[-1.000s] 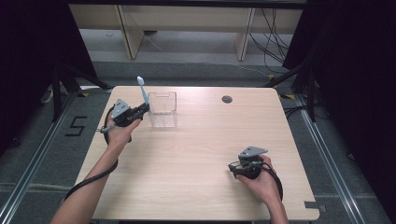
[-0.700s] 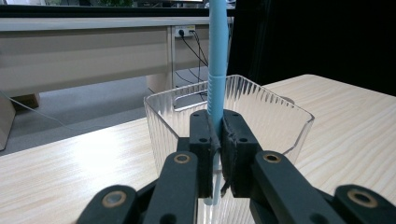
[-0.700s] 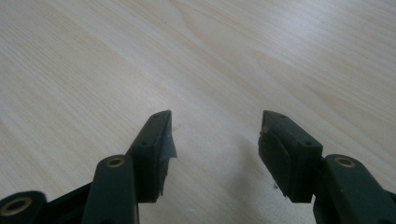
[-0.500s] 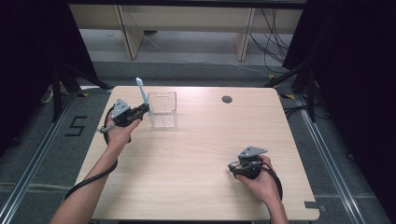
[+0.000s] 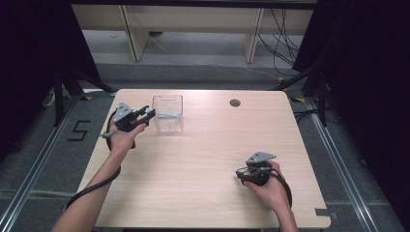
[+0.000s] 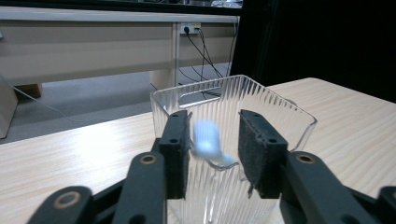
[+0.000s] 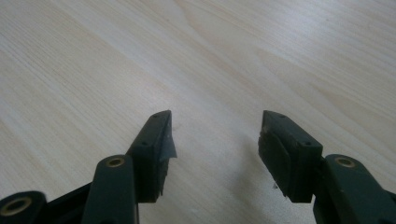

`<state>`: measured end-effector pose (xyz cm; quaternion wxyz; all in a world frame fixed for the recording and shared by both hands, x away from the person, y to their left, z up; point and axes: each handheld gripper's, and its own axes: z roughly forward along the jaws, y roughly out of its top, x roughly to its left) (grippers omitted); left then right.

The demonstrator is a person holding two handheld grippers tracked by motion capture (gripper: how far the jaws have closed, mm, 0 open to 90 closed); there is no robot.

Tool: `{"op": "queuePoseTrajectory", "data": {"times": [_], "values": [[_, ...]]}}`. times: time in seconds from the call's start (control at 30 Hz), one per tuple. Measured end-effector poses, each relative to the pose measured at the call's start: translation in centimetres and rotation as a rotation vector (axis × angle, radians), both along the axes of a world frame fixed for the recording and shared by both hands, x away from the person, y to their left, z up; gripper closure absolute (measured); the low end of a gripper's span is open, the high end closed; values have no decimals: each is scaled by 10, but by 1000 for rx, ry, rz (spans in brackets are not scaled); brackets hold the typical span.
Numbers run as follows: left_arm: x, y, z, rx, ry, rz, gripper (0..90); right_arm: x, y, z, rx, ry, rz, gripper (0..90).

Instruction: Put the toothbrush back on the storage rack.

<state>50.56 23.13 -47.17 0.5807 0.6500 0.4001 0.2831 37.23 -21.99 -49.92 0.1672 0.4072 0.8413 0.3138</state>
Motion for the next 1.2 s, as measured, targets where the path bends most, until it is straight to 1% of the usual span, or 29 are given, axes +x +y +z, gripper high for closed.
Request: {"op": "queuePoseTrajectory", "data": {"times": [0.1, 0.17, 0.2, 0.3, 0.37, 0.43, 0.57, 0.63, 0.7, 0.77, 0.8, 0.83, 0.9, 1.0, 1.07, 1.1, 1.2], "values": [[-1, 1, -1, -4, 4, -1, 557, 0, 0, 0, 0, 2, -4, 450], [-2, 1, -2, -27, -1, -5, 518, 0, 0, 0, -2, 9, -5, 450], [-3, 2, -2, -22, 11, -2, 495, 0, 0, 0, -1, 9, -6, 450], [-6, 2, -3, -23, 12, -11, 453, 0, 0, 0, -4, 4, -1, 450], [-8, 4, -2, -23, 21, -14, 436, 0, 1, 0, 0, 7, -5, 450], [-9, 5, -2, -24, 23, -9, 411, 0, 0, 0, -4, 4, -3, 451], [-12, 7, -1, -4, 26, 9, 373, -1, 1, 0, 1, 10, -8, 450], [-13, 8, -2, 5, 23, 11, 366, 0, 1, 0, 0, 6, -5, 450], [-16, 9, -2, 26, 39, 24, 366, 0, 0, 0, -4, 3, -2, 449], [-19, 9, -2, 22, 42, 25, 363, -1, 1, 0, -1, 7, -6, 449], [-20, 10, -2, 27, 44, 26, 361, -1, 0, 0, -1, 7, -7, 450], [-21, 10, -2, 25, 42, 31, 357, 0, 0, 0, -5, 4, -4, 450], [-24, 12, -2, 29, 47, 41, 352, -1, 0, 1, 3, 15, -11, 450], [-29, 13, -1, 28, 53, 56, 352, -1, 0, 1, 4, 15, -13, 450], [-35, 15, 2, 37, 64, 68, 352, -1, 0, 0, -3, 7, -7, 450], [-37, 15, 2, 40, 66, 70, 353, -1, 1, 1, 2, 15, -12, 450], [-44, 17, 4, 41, 65, 73, 352, 0, 0, 0, -5, 3, -3, 449]]}}
